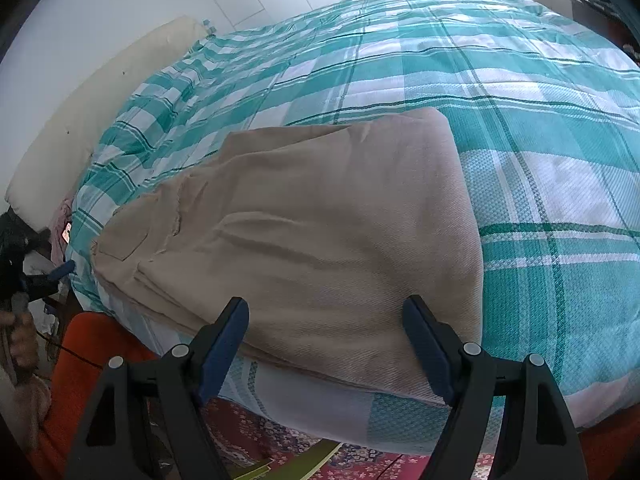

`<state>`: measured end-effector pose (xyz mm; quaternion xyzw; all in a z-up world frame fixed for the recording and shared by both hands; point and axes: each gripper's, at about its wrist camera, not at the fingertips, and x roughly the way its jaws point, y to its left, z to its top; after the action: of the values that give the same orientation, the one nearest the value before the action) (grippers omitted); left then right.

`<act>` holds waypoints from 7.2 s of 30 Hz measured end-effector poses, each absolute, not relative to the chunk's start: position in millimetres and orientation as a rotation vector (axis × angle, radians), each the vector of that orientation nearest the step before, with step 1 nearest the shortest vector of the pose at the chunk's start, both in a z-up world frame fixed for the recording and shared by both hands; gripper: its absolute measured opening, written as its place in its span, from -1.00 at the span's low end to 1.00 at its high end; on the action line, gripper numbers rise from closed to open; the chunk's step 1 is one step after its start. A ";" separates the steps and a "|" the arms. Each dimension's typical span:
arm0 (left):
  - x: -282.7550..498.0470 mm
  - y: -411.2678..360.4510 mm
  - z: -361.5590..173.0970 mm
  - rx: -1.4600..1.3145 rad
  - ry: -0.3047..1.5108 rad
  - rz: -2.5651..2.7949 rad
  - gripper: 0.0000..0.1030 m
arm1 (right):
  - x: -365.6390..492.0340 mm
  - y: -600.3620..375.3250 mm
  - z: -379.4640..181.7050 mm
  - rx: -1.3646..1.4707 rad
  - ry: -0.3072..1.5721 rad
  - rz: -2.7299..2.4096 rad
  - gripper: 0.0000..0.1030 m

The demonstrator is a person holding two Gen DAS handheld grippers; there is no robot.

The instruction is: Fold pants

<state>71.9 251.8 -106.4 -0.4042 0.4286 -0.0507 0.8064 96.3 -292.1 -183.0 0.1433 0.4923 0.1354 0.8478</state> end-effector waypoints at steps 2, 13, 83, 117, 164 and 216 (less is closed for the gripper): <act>66.0 287.1 -111.9 -0.984 0.873 -0.076 0.42 | 96.3 -293.8 -183.3 0.306 1.037 0.287 0.54; 88.7 298.0 -173.8 -1.029 0.966 -0.023 0.11 | 95.1 -292.0 -182.0 0.305 1.035 0.272 0.54; 84.0 284.2 -149.2 -1.079 0.728 -0.117 -0.81 | 96.3 -286.7 -183.0 0.284 1.035 0.295 0.73; 124.8 -46.8 -114.6 -0.341 1.073 -0.689 0.52 | 80.5 -372.8 -124.4 0.824 0.750 0.388 0.73; 107.6 6.8 -171.2 -0.280 1.049 -0.497 0.49 | 167.4 -311.0 -192.0 0.692 1.066 0.289 0.21; 111.1 -18.8 -179.3 0.027 1.169 -0.326 0.55 | 124.7 -291.0 -170.4 0.115 1.053 0.283 -0.15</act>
<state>111.1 -18.8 -179.3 0.0129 0.5494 -0.1534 0.8213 124.7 -291.0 -170.4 0.0547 0.5003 0.1344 0.8536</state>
